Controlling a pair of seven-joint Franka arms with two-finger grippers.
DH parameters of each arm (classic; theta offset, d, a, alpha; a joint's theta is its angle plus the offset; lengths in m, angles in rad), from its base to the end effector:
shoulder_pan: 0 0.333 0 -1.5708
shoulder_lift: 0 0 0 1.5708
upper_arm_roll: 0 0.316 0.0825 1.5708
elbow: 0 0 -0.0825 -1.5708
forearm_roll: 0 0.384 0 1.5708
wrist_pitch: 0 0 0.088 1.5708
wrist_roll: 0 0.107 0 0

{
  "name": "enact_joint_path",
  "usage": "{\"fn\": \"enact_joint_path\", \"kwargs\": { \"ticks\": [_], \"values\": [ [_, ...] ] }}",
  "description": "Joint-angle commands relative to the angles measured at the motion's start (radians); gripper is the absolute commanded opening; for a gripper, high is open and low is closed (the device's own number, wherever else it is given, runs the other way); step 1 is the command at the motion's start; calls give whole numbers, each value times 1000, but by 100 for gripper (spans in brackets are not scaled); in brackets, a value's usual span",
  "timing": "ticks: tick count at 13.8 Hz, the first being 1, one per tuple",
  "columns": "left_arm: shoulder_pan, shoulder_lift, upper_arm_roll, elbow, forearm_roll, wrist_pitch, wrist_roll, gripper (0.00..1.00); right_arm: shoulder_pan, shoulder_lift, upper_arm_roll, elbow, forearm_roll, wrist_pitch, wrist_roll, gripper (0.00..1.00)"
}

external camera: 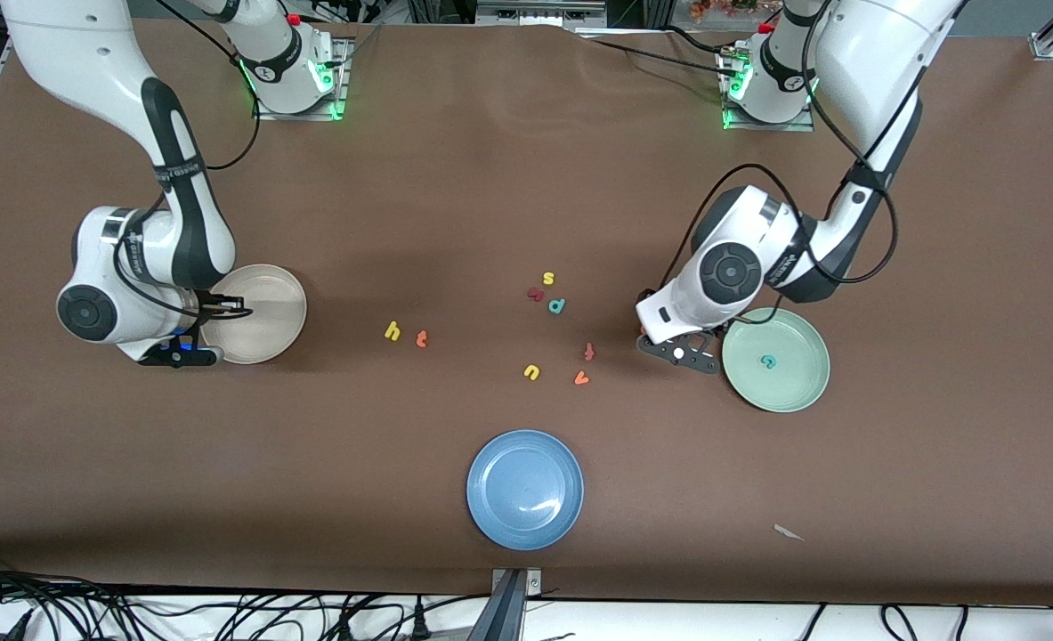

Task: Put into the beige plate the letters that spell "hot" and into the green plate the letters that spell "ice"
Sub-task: 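Drop the ring on the white plate while the left gripper drops c on green, then grasp the orange letter with the left gripper while the right gripper reaches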

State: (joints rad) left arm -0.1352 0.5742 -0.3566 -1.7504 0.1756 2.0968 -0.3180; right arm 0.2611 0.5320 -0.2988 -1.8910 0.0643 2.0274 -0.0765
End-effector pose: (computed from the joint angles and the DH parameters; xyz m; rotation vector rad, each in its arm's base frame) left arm 0.5780 -0.2800 0.2460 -3.0796 0.3744 0.2977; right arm 0.5889 -0.0141 0.2085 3.0059 0.0156 -0.5711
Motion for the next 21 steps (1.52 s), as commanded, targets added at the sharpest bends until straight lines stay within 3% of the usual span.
{"fn": "enact_joint_path", "kwargs": {
  "ticks": [1, 2, 4, 5, 7, 10, 11, 13, 15, 18, 21],
  "values": [
    [-44, 53, -2, 17, 16, 12, -267, 100, -5, 0, 1, 0, 14, 5, -26, 47],
    [-44, 68, -2, 17, 16, 28, -330, 100, -5, -6, 1, 1, 14, 1, -23, 77],
    [-46, 98, -2, 15, 18, 78, -362, 99, 0, -42, 4, 12, 15, -27, -8, 91],
    [-43, 108, -1, 15, 22, 92, -357, 90, 1, -64, 9, 15, 20, -35, 16, 97],
    [-32, 127, 2, 15, 30, 112, -349, 62, 23, -107, 24, 29, 40, -58, 91, 98],
    [-33, 150, 4, 11, 30, 146, -360, 56, 33, -121, 133, 53, 61, -42, 315, 97],
    [-32, 151, 4, 9, 30, 152, -359, 50, 35, -118, 166, 64, 63, -26, 389, 97],
    [-32, 150, 4, 11, 30, 152, -351, 21, 40, -106, 237, 62, 61, 61, 554, 97],
    [-30, 141, 5, 12, 31, 141, -342, 3, 84, -55, 251, 59, 61, 172, 674, 97],
    [-18, 98, 8, 17, 33, 99, -311, 1, 167, 15, 250, 62, 60, 312, 754, 96],
    [68, 58, 5, 43, 33, -29, -158, 2, 187, 71, 250, 59, 60, 398, 759, 96]
  ]
}}
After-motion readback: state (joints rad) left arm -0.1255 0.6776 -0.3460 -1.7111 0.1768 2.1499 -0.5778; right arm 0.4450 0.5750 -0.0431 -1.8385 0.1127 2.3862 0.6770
